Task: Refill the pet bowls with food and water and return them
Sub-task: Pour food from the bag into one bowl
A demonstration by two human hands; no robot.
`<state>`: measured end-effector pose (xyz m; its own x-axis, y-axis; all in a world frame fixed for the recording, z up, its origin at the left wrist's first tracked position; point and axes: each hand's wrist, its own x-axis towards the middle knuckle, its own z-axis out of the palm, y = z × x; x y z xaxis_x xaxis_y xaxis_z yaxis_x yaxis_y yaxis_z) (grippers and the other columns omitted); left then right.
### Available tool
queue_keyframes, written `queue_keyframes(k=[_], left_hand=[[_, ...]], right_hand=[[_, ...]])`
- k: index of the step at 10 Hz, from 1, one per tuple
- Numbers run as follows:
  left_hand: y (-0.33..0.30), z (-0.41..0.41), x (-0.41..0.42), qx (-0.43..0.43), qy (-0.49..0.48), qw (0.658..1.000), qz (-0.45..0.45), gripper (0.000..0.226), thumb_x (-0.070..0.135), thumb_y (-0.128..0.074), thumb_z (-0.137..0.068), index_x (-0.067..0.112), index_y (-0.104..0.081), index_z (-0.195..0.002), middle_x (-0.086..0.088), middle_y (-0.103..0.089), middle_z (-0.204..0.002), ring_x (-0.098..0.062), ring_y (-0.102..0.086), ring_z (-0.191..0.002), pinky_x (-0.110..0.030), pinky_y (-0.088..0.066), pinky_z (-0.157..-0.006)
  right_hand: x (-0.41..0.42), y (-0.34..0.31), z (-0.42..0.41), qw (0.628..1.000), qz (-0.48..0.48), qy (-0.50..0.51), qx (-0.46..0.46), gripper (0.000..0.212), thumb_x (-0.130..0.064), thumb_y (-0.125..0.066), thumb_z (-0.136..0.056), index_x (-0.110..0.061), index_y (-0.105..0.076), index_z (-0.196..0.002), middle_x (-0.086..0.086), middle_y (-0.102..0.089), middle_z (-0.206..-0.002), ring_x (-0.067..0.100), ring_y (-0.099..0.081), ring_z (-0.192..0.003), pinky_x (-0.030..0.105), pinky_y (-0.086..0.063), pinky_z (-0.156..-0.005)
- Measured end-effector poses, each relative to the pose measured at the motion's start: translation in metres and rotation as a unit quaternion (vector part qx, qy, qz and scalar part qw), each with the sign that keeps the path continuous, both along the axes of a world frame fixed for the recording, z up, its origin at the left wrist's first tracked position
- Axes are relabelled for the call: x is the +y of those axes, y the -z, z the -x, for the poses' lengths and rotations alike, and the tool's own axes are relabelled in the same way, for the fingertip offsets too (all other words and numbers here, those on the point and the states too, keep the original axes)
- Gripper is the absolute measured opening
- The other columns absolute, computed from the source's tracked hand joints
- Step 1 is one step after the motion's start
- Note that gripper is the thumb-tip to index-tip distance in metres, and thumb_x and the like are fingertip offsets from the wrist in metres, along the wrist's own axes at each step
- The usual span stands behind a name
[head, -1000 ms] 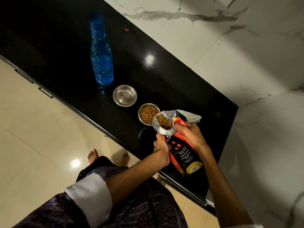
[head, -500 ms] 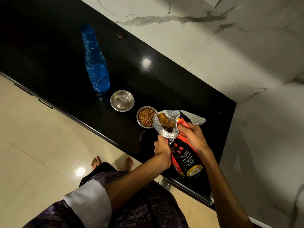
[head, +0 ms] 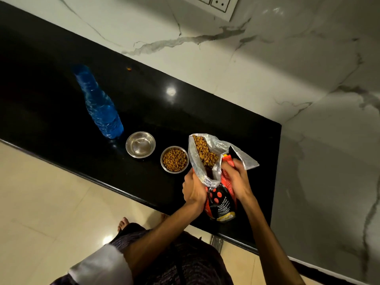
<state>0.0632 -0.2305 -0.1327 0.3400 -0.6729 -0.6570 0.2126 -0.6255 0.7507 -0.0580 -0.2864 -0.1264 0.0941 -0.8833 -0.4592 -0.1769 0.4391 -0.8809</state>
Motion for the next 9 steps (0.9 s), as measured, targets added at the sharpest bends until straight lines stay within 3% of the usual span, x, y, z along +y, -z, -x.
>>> queue_keyframes(k=[1, 2, 3, 4, 5, 6, 7, 8, 9], left_hand=[[0.001, -0.001, -0.006, -0.022, -0.021, 0.998, 0.047, 0.044, 0.042, -0.044, -0.102, 0.011, -0.061, -0.127, 0.001, -0.064, -0.1, -0.032, -0.063, -0.112, -0.042, -0.051, -0.095], [0.0, -0.007, -0.018, -0.06, 0.024, 0.99, 0.123, 0.051, 0.059, -0.047, -0.079, 0.017, -0.066, -0.1, 0.002, -0.067, -0.086, -0.035, -0.069, -0.101, -0.046, -0.056, -0.088], [0.018, -0.009, -0.032, -0.016, 0.056, 0.987, 0.149, 0.035, 0.059, -0.059, -0.077, 0.035, -0.073, -0.098, 0.005, -0.075, -0.094, -0.025, -0.072, -0.102, -0.049, -0.057, -0.096], [0.028, -0.013, -0.038, 0.007, 0.082, 0.984, 0.156, 0.034, 0.052, -0.064, -0.086, 0.033, -0.073, -0.112, -0.003, -0.076, -0.109, -0.026, -0.071, -0.109, -0.054, -0.054, -0.101], [0.041, -0.017, -0.047, 0.033, 0.104, 0.982, 0.153, 0.036, 0.05, -0.063, -0.087, 0.029, -0.073, -0.115, -0.004, -0.076, -0.112, -0.024, -0.071, -0.111, -0.048, -0.054, -0.102], [0.035, -0.018, -0.057, 0.043, 0.104, 0.986, 0.124, 0.019, 0.027, -0.059, -0.102, 0.014, -0.069, -0.112, -0.001, -0.073, -0.1, 0.003, -0.072, -0.087, -0.022, -0.055, -0.085], [0.036, -0.02, -0.063, 0.059, 0.092, 0.989, 0.099, 0.02, 0.013, -0.048, -0.107, 0.012, -0.066, -0.1, 0.002, -0.066, -0.088, 0.002, -0.068, -0.072, -0.008, -0.051, -0.063], [0.035, -0.02, -0.061, 0.084, 0.074, 0.99, 0.087, 0.026, 0.012, -0.045, -0.108, 0.017, -0.063, -0.091, 0.001, -0.064, -0.083, 0.0, -0.068, -0.068, -0.009, -0.051, -0.059], [0.031, -0.024, -0.058, 0.078, 0.08, 0.991, 0.072, 0.022, 0.015, -0.046, -0.107, 0.011, -0.063, -0.093, -0.008, -0.064, -0.089, -0.008, -0.067, -0.074, -0.013, -0.055, -0.064]], right_hand=[[0.004, 0.006, 0.005, 0.999, 0.028, 0.033, -0.028, 0.08, -0.047, -0.08, -0.063, -0.001, -0.064, -0.127, 0.008, -0.078, -0.104, 0.018, -0.077, -0.089, 0.024, -0.058, -0.071], [0.003, 0.012, 0.011, 0.996, 0.055, 0.06, -0.045, 0.047, -0.026, -0.074, -0.072, -0.006, -0.067, -0.114, -0.008, -0.08, -0.088, 0.005, -0.075, -0.08, 0.017, -0.057, -0.068], [0.006, 0.023, 0.019, 0.995, 0.049, 0.078, -0.027, 0.037, -0.025, -0.071, -0.073, -0.014, -0.072, -0.107, -0.01, -0.08, -0.092, 0.006, -0.074, -0.089, 0.026, -0.058, -0.085], [0.012, 0.032, 0.025, 0.996, 0.035, 0.081, -0.009, 0.049, -0.032, -0.074, -0.07, -0.001, -0.072, -0.107, -0.005, -0.079, -0.093, 0.013, -0.073, -0.091, 0.039, -0.053, -0.093], [0.01, 0.035, 0.026, 0.996, 0.029, 0.088, 0.004, 0.038, -0.024, -0.07, -0.074, 0.001, -0.069, -0.103, -0.005, -0.079, -0.088, 0.01, -0.073, -0.086, 0.028, -0.054, -0.085], [0.007, 0.035, 0.028, 0.995, 0.02, 0.102, -0.006, 0.066, -0.04, -0.077, -0.065, 0.007, -0.066, -0.11, 0.011, -0.076, -0.102, 0.026, -0.07, -0.099, 0.043, -0.053, -0.097], [0.009, 0.036, 0.028, 0.995, 0.013, 0.096, -0.008, 0.084, -0.046, -0.079, -0.062, 0.013, -0.062, -0.119, 0.021, -0.071, -0.113, 0.033, -0.067, -0.106, 0.047, -0.05, -0.103], [0.008, 0.032, 0.023, 0.995, 0.004, 0.104, -0.014, 0.07, -0.047, -0.072, -0.061, 0.001, -0.067, -0.111, 0.007, -0.073, -0.102, 0.014, -0.071, -0.092, 0.028, -0.054, -0.086], [0.011, 0.032, 0.02, 0.995, 0.004, 0.099, -0.026, 0.06, -0.048, -0.072, -0.064, -0.014, -0.067, -0.113, -0.003, -0.072, -0.106, 0.003, -0.07, -0.093, 0.015, -0.051, -0.08]])
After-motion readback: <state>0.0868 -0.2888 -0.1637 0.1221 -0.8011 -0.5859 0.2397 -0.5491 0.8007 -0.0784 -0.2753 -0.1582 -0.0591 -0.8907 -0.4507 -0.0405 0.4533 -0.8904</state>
